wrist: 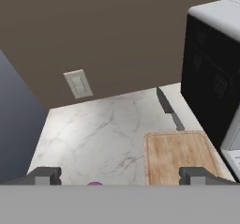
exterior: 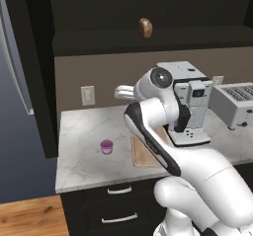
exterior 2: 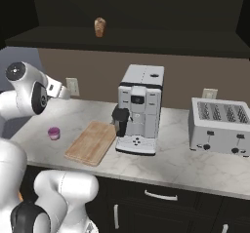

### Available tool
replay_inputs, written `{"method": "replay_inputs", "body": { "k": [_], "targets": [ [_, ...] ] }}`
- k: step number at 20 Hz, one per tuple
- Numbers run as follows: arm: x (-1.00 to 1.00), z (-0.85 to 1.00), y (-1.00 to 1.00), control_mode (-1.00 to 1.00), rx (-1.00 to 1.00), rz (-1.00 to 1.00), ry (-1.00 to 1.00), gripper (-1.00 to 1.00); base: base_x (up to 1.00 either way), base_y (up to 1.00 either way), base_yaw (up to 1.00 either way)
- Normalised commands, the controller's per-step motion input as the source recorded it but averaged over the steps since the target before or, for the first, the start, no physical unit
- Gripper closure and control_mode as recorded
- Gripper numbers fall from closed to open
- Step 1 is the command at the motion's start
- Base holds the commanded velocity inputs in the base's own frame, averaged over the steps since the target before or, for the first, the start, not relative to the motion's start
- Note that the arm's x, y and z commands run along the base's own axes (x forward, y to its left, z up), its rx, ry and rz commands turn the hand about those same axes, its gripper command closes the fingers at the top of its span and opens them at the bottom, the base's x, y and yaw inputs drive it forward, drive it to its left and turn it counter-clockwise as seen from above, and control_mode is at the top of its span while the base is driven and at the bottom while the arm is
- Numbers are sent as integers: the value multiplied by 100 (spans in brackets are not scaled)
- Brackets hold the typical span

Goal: Pick the bread, place it on the cutting board, pick the jam, place it on the counter, and close the cabinet.

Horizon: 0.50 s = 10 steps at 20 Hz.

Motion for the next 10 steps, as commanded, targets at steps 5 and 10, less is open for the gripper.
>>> {"method": "replay_inputs", "body": {
  "k": [5, 10],
  "targets": [
    [0, 40, -16, -100, 0, 1, 0, -100, 0, 0, 0],
    [0, 35, -16, -100, 0, 7, 0, -100, 0, 0, 0]
  ]
}}
